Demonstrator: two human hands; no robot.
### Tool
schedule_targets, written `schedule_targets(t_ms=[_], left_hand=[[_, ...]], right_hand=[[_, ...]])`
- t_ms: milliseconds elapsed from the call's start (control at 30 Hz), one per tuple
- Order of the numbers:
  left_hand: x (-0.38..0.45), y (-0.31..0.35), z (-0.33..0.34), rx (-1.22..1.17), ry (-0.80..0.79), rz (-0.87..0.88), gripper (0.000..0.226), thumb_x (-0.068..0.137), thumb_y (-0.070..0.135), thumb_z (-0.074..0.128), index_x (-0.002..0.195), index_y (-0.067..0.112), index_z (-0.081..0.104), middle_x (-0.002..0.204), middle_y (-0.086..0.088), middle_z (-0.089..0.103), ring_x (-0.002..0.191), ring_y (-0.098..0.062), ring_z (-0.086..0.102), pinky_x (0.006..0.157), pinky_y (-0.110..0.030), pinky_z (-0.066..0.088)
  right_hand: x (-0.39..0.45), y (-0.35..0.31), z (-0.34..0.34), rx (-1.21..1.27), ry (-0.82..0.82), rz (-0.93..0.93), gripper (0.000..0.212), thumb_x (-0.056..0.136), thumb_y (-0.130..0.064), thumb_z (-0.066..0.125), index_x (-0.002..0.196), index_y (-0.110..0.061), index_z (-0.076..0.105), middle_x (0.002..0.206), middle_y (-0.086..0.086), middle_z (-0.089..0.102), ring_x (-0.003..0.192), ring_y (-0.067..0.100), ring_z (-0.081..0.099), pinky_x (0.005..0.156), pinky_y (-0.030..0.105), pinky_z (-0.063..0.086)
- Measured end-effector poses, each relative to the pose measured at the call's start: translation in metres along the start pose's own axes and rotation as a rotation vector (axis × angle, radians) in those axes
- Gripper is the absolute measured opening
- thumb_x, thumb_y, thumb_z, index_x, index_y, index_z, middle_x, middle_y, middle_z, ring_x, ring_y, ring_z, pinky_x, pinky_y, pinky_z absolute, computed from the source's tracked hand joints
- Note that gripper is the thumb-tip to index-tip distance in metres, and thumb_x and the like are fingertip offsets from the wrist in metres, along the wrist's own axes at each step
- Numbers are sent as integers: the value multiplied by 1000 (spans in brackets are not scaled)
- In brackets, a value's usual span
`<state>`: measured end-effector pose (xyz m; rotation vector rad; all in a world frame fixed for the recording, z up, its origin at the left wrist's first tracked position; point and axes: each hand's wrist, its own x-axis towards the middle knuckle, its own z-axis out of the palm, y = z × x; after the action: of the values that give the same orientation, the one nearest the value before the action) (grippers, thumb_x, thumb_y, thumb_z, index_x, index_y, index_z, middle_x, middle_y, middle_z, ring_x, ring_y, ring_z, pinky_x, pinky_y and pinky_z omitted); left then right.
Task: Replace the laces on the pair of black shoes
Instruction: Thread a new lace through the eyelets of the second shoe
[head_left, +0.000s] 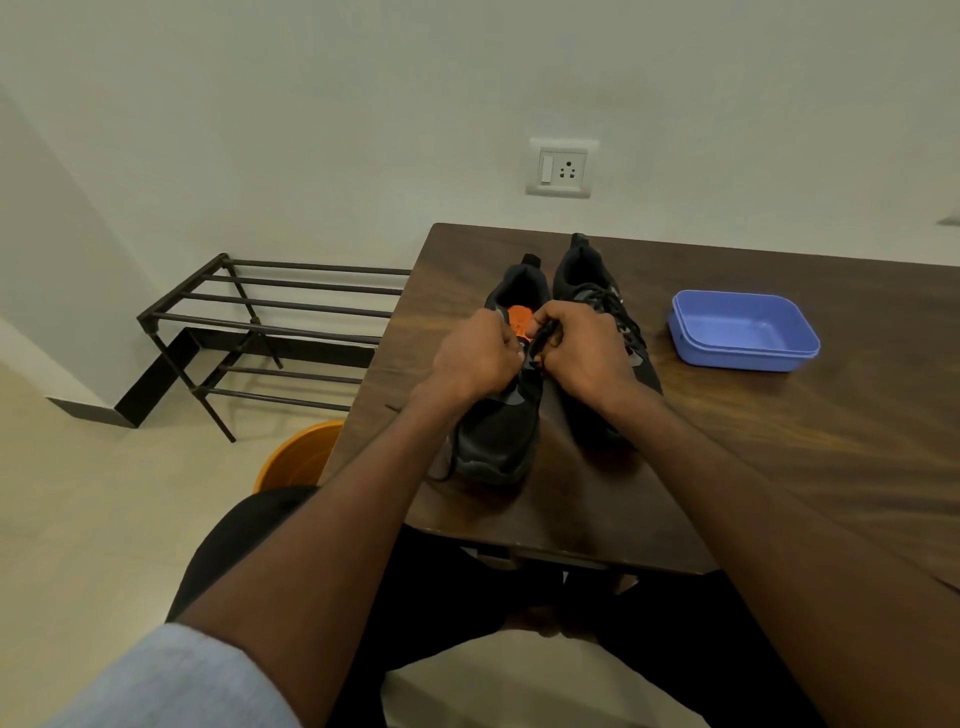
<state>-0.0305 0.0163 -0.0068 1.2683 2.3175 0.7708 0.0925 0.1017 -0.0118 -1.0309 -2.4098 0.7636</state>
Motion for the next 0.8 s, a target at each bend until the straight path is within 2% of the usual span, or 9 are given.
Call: schedule_targets(t_ms=[100, 200, 300, 367, 433, 567, 667, 733, 800], left_hand=[[-1, 1, -8, -11, -72, 24, 23, 99, 10, 57, 87, 2, 74, 87, -20, 72, 83, -34, 68, 80, -48, 61], [-4, 0, -18, 272, -79, 112, 24, 100, 15, 57, 108, 27, 76, 117, -4, 67, 106, -23, 63, 99, -49, 53], [-6, -1, -27, 442, -56, 93, 34, 101, 22, 58, 123, 46, 68, 138, -2, 50, 133, -26, 44, 115, -61, 26], [-5, -3, -31, 489, -76, 85, 41, 102, 22, 56, 130, 50, 63, 140, -3, 46, 136, -26, 40, 115, -59, 22], [-4, -4, -32, 472, -98, 108, 45, 102, 16, 55, 136, 44, 61, 141, -1, 48, 135, -24, 44, 118, -58, 25], [2, -6, -31, 334, -108, 165, 42, 99, 3, 55, 131, 27, 68, 138, -3, 60, 120, -19, 57, 100, -35, 49], [6, -9, -34, 310, -107, 160, 37, 99, 3, 57, 120, 28, 73, 133, -2, 62, 110, -16, 57, 86, -29, 47], [7, -11, -37, 300, -118, 155, 38, 98, 1, 57, 116, 29, 75, 132, -2, 62, 111, -17, 58, 86, -30, 48], [9, -13, -39, 279, -128, 159, 37, 99, 2, 57, 116, 29, 76, 131, -2, 63, 104, -15, 56, 86, -31, 47]], right_hand=[[-1, -4, -3, 10, -27, 12, 42, 89, 0, 70, 122, -26, 68, 88, -6, 67, 87, 14, 68, 82, 33, 57], [1, -7, -6, 82, -76, 73, 53, 87, 0, 69, 132, -27, 59, 95, -2, 70, 87, 15, 70, 82, 34, 59], [-1, -9, -4, 95, -71, 180, 31, 86, -12, 76, 111, -24, 61, 98, 3, 71, 92, 17, 68, 86, 40, 59], [-7, -12, -1, 69, -74, 178, 13, 88, -22, 80, 94, -24, 68, 93, -2, 71, 91, 12, 68, 88, 37, 58], [-12, -15, 3, 52, -91, 168, 11, 89, -26, 79, 82, -24, 71, 87, -5, 71, 88, 8, 67, 88, 38, 58], [-11, -15, 8, -7, -54, 178, 14, 93, -20, 75, 79, -25, 75, 86, -6, 73, 89, 8, 68, 91, 43, 59], [-11, -17, 0, 76, -65, 210, 13, 95, -18, 71, 84, -22, 77, 89, -3, 75, 86, 10, 69, 87, 39, 60], [-6, -23, -18, 249, 85, 274, 17, 95, -17, 67, 81, -20, 76, 79, -1, 76, 76, 14, 73, 80, 42, 63], [-1, -28, -46, 481, 403, 304, 18, 93, -17, 62, 78, -23, 70, 67, -5, 73, 68, 14, 74, 76, 46, 63]])
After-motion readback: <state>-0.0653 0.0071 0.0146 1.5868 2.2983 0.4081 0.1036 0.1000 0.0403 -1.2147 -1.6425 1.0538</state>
